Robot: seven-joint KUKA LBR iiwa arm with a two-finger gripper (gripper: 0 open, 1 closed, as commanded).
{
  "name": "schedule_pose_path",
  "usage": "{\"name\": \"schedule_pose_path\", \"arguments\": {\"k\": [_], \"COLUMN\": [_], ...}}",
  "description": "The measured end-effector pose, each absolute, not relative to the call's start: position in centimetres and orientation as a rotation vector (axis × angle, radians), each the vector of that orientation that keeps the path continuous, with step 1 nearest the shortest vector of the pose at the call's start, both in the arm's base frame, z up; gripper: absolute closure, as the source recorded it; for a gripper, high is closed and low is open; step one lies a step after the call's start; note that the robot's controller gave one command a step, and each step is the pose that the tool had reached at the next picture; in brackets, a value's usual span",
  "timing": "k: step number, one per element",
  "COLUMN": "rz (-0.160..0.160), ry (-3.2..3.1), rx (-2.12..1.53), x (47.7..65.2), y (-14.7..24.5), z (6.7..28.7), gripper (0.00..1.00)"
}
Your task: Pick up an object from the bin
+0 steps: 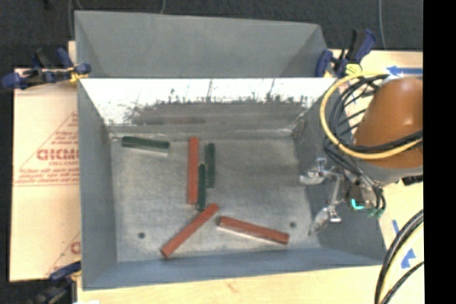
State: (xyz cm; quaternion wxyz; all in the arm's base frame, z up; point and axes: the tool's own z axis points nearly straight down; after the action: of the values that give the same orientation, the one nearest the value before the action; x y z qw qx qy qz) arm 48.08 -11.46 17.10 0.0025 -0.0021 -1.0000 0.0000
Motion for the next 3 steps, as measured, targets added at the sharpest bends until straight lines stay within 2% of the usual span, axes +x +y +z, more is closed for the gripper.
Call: {"name": "schedule_pose_path", "arguments": {"k": [1, 2, 3], "rz": [0.002, 0.005, 0.01], "ry": [-3.144, -3.129, -3.158], "rx": [0.0, 0.322, 0.325], "x": [48.3, 48.5, 49.1], "y": [-11.4, -7.0, -6.9], "z": [17.5, 8.1, 8.1], "gripper": [0.0, 1.0, 0.0]}}
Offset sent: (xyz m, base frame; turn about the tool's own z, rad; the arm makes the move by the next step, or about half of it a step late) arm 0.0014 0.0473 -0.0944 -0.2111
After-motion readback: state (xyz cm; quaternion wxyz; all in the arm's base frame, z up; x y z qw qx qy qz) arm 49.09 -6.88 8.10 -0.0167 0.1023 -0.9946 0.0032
